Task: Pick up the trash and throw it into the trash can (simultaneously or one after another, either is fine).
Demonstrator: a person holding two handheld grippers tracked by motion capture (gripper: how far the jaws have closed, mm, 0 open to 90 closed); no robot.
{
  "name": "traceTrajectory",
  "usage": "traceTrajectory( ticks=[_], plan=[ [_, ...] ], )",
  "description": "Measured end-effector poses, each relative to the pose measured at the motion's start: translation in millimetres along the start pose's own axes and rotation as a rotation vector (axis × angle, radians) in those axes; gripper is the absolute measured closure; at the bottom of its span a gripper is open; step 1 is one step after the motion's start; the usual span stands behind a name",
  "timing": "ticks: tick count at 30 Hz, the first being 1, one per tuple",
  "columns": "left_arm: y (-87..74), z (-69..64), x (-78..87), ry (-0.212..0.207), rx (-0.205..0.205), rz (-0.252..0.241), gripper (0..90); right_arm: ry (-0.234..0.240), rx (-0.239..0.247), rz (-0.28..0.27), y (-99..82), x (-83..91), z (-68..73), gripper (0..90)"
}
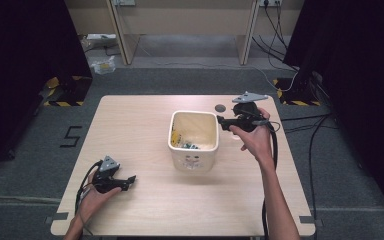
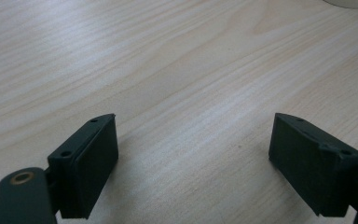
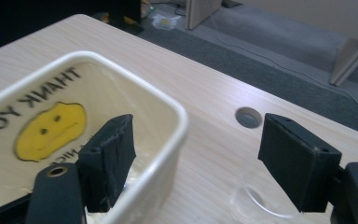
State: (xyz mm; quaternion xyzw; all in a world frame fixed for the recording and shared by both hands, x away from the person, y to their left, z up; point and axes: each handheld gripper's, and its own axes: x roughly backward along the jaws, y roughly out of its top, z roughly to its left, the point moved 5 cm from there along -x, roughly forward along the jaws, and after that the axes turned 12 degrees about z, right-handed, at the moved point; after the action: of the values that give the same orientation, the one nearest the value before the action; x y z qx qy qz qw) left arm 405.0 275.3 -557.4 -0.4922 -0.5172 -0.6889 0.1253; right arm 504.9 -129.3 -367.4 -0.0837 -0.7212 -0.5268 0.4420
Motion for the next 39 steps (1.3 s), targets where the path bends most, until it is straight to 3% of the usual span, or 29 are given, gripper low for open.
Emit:
traceTrajectory(
  ticks=[5,14,20,39],
  plan=[
    [0.0,0.0,0.0,0.000,0.000,0.000,14.7,0.008,-0.029,0.012,-9.0,-5.5,-12.8,28.2],
    [0.0,0.0,0.0,0.000,0.000,0.000,14.6,-0.050,-0.041,0.076,-28.6,-28.9,-36.1,30.3],
    [0.0,0.0,0.0,0.000,0.000,0.000,14.6,-0.059,-0.014,0.095,-33.6,-41.3,-39.1,30.5],
    [0.0,0.0,0.0,-0.001,0.000,0.001,14.7,-0.079,-0.013,0.126,-42.2,-68.4,-50.3,33.4]
  ],
)
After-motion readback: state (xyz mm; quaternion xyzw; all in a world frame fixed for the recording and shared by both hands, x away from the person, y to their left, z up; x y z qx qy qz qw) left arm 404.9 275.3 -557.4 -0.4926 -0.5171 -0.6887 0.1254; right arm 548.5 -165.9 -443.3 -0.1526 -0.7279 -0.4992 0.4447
